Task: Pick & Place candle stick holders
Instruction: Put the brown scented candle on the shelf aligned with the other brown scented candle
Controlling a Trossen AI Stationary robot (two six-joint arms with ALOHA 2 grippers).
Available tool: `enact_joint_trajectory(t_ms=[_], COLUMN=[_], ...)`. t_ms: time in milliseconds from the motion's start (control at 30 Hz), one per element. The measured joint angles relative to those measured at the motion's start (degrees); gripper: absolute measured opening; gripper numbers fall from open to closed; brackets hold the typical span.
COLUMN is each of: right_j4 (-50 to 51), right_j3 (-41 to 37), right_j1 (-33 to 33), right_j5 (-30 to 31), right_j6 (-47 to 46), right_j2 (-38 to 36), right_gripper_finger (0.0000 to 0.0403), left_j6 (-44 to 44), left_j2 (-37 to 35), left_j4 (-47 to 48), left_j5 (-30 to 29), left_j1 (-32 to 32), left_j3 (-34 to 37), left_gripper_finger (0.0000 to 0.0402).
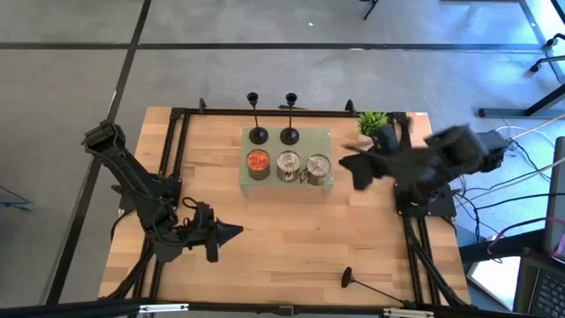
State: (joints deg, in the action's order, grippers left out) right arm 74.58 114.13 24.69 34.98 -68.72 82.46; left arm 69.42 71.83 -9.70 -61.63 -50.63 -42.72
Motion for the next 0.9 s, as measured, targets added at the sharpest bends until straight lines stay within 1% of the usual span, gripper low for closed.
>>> enact_joint_trajectory(t_ms=[67, 133, 300, 467, 600, 767, 900], right_j4=[7.0, 9.5, 9.8, 12.6, 14.3, 15.4, 15.5], right_j3=[0.0, 0.0, 0.0, 0.0, -0.1, -0.1, -0.1], right_j1=[-4.1, -7.8, -14.8, -20.5, -22.5, -24.1, -24.9], right_j5=[-6.7, -11.8, -19.4, -27.2, -28.1, -28.9, -28.8], right_j6=[-3.8, -3.9, 0.8, 6.4, 8.4, 9.3, 10.3], right_j2=[0.4, 1.3, 5.0, 11.2, 14.8, 16.3, 16.2], right_gripper_finger=[0.0073, 0.0063, 0.0059, 0.0059, 0.0059, 0.0061, 0.0082], left_j6=[-0.2, -0.3, -0.3, -0.3, -0.2, -0.2, -0.2], left_j2=[0.0, 0.0, 0.0, 0.0, 0.0, 0.0, 0.0], left_j4=[0.0, 0.0, 0.2, -0.1, -1.1, -1.9, -2.1], left_j5=[-0.4, -0.4, -0.4, -0.4, -0.4, -1.5, -3.0], left_j1=[0.0, 0.0, 0.2, 0.5, 0.4, -0.9, -1.5], left_j3=[0.0, 0.0, 0.0, 0.0, 0.0, 0.0, 0.0], left_gripper_finger=[0.0002, 0.0002, 0.0002, 0.0002, 0.0002, 0.0002, 0.0002])
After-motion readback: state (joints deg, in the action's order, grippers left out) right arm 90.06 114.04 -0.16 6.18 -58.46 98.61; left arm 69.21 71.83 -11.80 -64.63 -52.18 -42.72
